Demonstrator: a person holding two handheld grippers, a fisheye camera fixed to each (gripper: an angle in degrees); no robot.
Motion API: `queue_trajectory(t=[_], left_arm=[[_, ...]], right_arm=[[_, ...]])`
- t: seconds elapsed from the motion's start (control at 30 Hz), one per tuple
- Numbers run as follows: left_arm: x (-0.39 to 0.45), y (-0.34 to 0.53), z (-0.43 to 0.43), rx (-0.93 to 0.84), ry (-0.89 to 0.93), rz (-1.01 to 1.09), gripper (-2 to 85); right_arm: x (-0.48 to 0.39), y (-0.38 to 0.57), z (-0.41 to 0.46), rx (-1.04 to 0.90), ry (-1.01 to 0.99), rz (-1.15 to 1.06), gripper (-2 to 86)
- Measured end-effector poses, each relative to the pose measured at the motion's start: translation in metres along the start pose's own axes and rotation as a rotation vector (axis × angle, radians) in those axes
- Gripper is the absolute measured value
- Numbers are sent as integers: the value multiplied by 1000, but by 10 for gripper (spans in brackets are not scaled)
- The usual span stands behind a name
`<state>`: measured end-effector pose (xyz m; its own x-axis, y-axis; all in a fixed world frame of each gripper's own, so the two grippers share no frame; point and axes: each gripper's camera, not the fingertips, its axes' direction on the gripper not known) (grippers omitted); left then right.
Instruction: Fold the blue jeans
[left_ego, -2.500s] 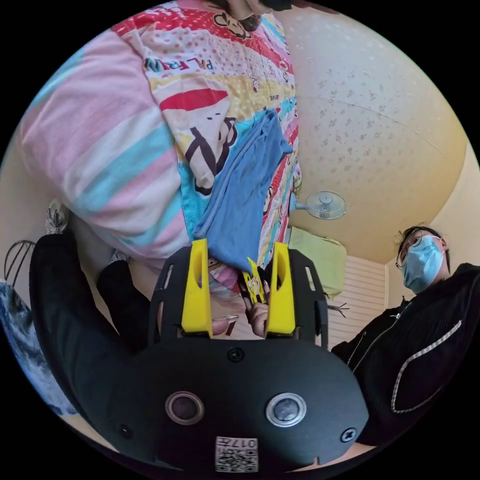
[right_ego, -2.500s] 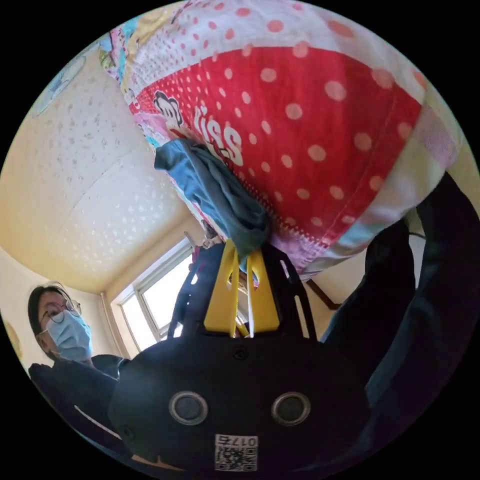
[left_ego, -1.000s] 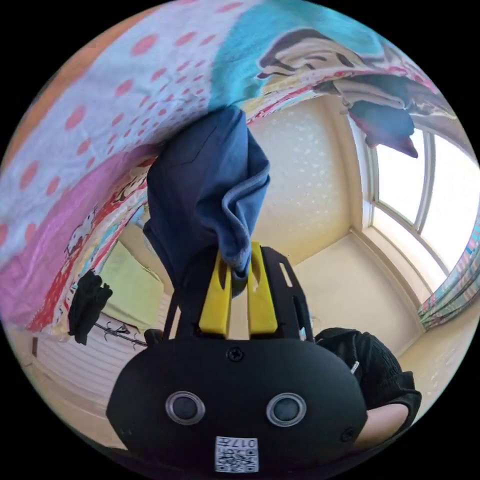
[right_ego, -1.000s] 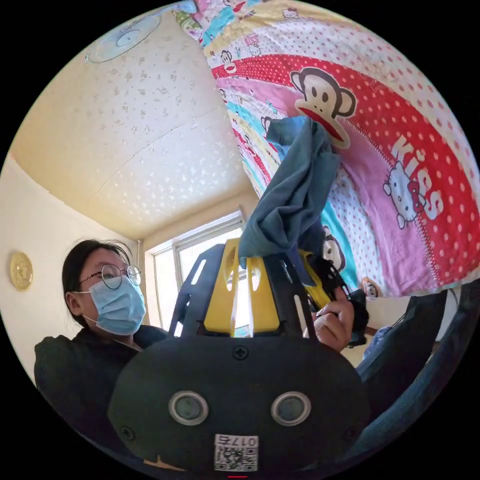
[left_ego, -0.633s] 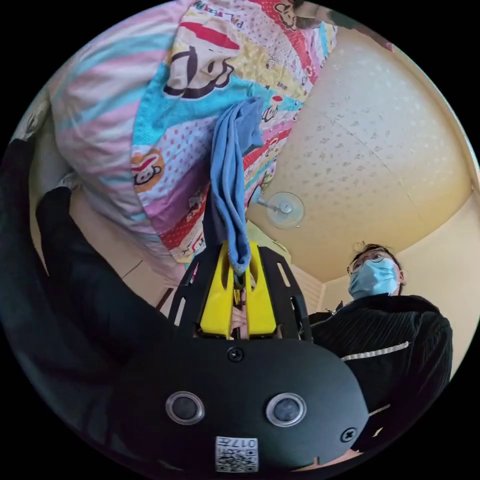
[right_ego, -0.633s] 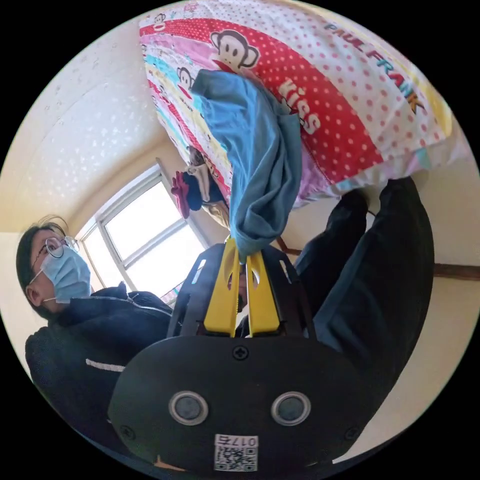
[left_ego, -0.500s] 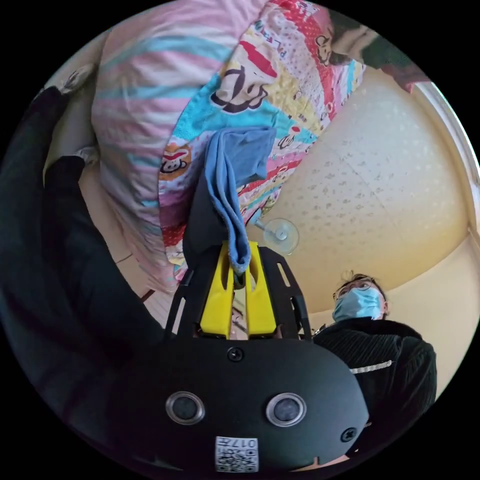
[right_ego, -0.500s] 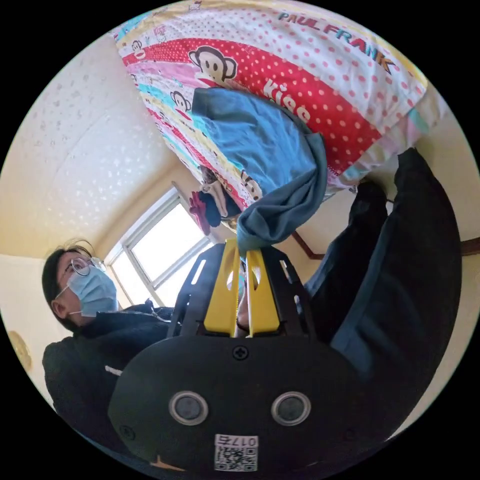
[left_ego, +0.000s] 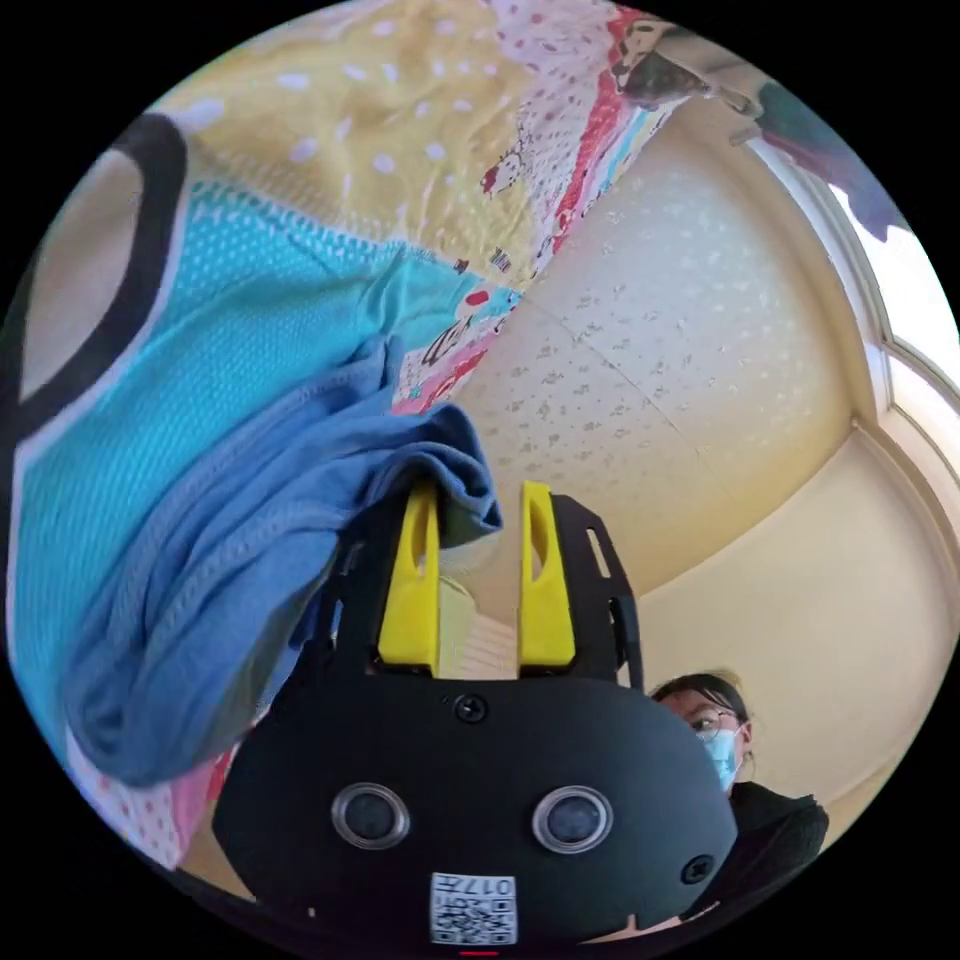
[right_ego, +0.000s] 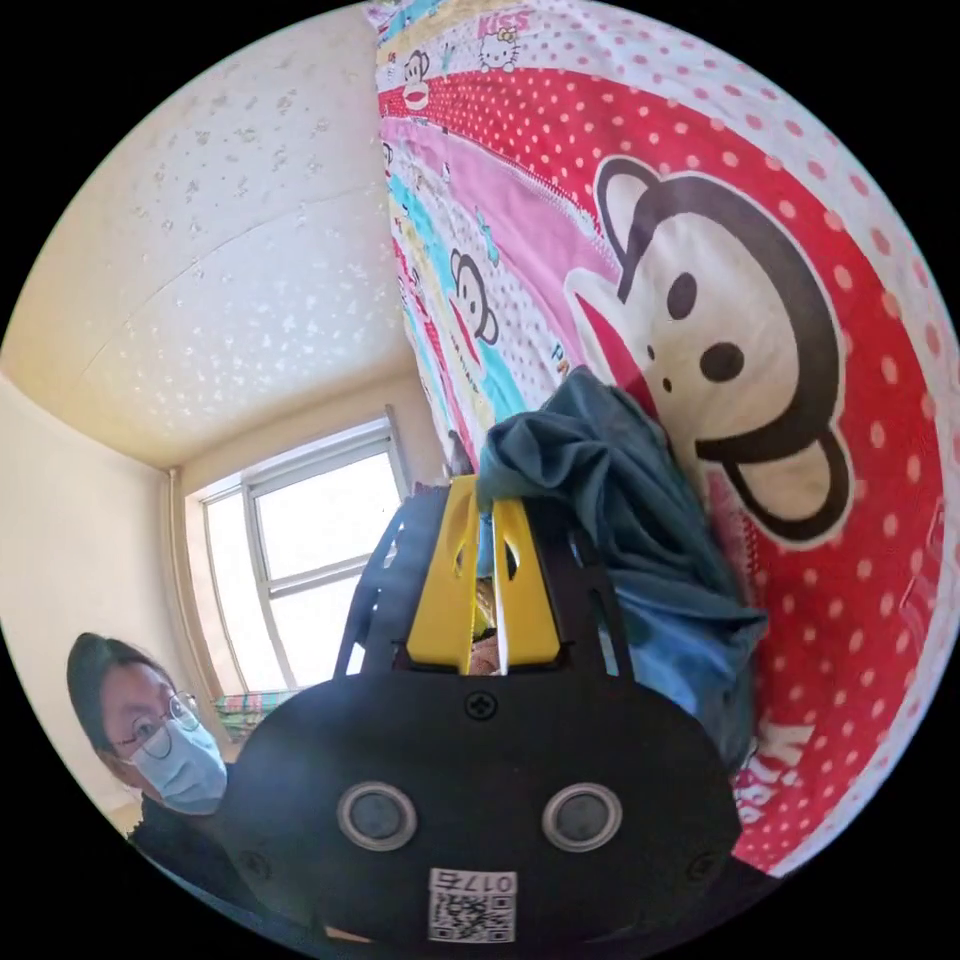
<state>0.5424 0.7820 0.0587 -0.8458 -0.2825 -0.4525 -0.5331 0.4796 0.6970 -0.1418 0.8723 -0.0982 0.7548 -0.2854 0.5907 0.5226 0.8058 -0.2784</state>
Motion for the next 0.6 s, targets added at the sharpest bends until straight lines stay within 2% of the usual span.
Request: queue_trajectory(t=[0.1,0.17,0.23,0.33,0.43,0.53,0.6], left_arm=[[-20,-18,0,41,204,-8,262],[-18,-15,1,23,299,15,312],[-12,-5,3,-6,422,13,344],[19,17,0,-35,501,100,310],[65,26,8,-117,362,273,248],[97,14,42,-300,92,458,191],[112,3,89,-490,-209,633,168]], right_arm=[[13,-24,7,4,-58,-35,74],[-1,-17,-4,31,-227,-140,80],[-18,-4,-14,14,-264,-241,74],[-47,30,-22,-17,-58,-382,56],[-74,62,6,-112,246,-571,43],[-82,72,48,-181,483,-674,33],[-74,65,70,-191,698,-673,24]])
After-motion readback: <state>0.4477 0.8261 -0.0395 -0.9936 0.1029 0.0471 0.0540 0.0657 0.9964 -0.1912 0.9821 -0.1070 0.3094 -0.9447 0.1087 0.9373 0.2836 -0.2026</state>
